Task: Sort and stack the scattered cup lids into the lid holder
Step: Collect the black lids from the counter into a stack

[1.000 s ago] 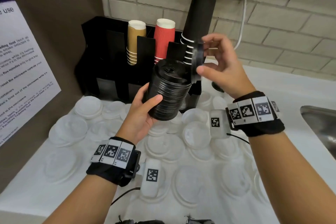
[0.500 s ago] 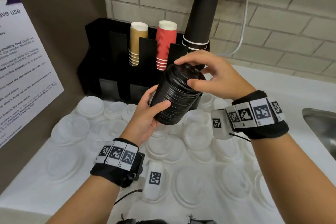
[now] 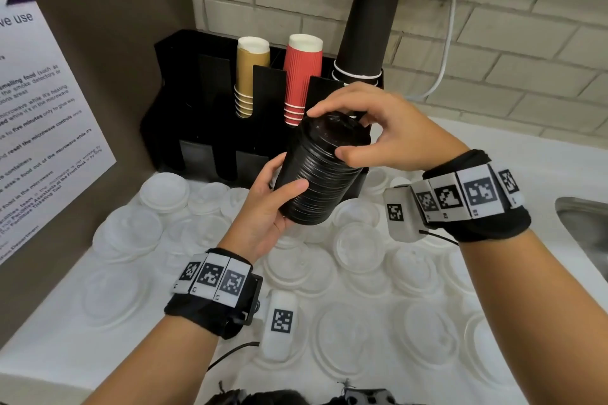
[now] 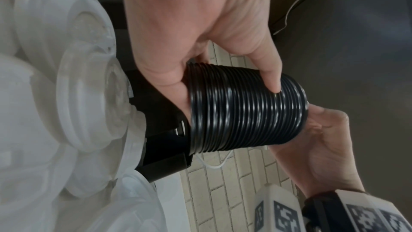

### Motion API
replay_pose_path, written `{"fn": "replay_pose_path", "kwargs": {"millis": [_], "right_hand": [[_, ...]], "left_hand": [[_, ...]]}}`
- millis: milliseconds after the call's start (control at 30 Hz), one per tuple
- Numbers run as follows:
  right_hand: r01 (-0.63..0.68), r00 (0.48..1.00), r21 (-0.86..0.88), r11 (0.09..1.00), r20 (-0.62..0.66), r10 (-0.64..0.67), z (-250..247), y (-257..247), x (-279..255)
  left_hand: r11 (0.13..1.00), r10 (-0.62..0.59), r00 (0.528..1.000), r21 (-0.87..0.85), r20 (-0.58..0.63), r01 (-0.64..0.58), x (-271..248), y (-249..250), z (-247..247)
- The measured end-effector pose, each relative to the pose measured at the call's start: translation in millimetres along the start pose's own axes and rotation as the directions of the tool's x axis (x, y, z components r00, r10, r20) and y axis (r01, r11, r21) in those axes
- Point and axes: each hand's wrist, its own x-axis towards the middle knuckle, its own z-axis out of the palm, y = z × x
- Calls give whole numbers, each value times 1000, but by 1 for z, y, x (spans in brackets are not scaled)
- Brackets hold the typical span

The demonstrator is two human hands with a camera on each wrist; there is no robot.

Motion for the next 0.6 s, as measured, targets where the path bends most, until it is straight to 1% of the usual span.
{"fn": "replay_pose_path", "kwargs": {"millis": [100, 167, 200, 233, 267, 300, 333, 367, 400, 433, 467, 500, 533, 567, 600], "right_hand": [[1, 1000, -3, 1000, -7, -1, 1, 1, 0], [25, 1000, -17, 1000, -9, -25, 1, 2, 0], [42, 999, -28, 999, -30, -43, -1, 5, 1], [53, 995, -12, 999, -81, -54, -4, 9, 1], [54, 985, 57, 997, -169, -44, -9, 15, 1], [42, 956, 167, 985, -293, 9, -13, 24, 2], [15, 897, 296, 955, -427, 118, -18, 35, 2], [-37, 800, 414, 910, -533, 275, -21, 50, 2], [-114, 681, 505, 856, -587, 438, -23, 69, 2], [-212, 579, 578, 788, -575, 578, -24, 88, 1], [-328, 513, 630, 705, -508, 692, -24, 110, 1], [-452, 476, 644, 618, -412, 777, -23, 129, 2], [-591, 452, 595, 544, -314, 835, -21, 149, 4], [-732, 436, 472, 491, -229, 870, -18, 166, 7], [-846, 411, 291, 446, -177, 894, -15, 180, 8]], "left_hand": [[1000, 0, 1000, -14, -8, 0, 0, 1, 1], [1000, 0, 1000, -18, -10, 0, 1, 2, 2], [1000, 0, 1000, -21, -12, 0, 2, 3, 2], [1000, 2, 1000, -23, -13, -2, 2, 4, 2], [1000, 7, 1000, -26, -14, -7, 3, 5, 2], [999, 16, 1000, -28, -17, -16, 4, 7, 2], [999, 27, 999, -34, -20, -28, 4, 10, 1], [999, 37, 999, -39, -25, -38, 5, 13, 1], [998, 47, 998, -42, -30, -48, 6, 18, 0], [998, 57, 998, -39, -37, -59, 7, 22, 0], [997, 68, 997, -34, -44, -69, 8, 27, 0], [996, 80, 996, -29, -47, -81, 9, 31, 1], [995, 92, 995, -27, -45, -94, 10, 35, 0], [994, 102, 994, -26, -42, -103, 10, 38, 0], [994, 109, 993, -21, -42, -110, 10, 40, 0]]}}
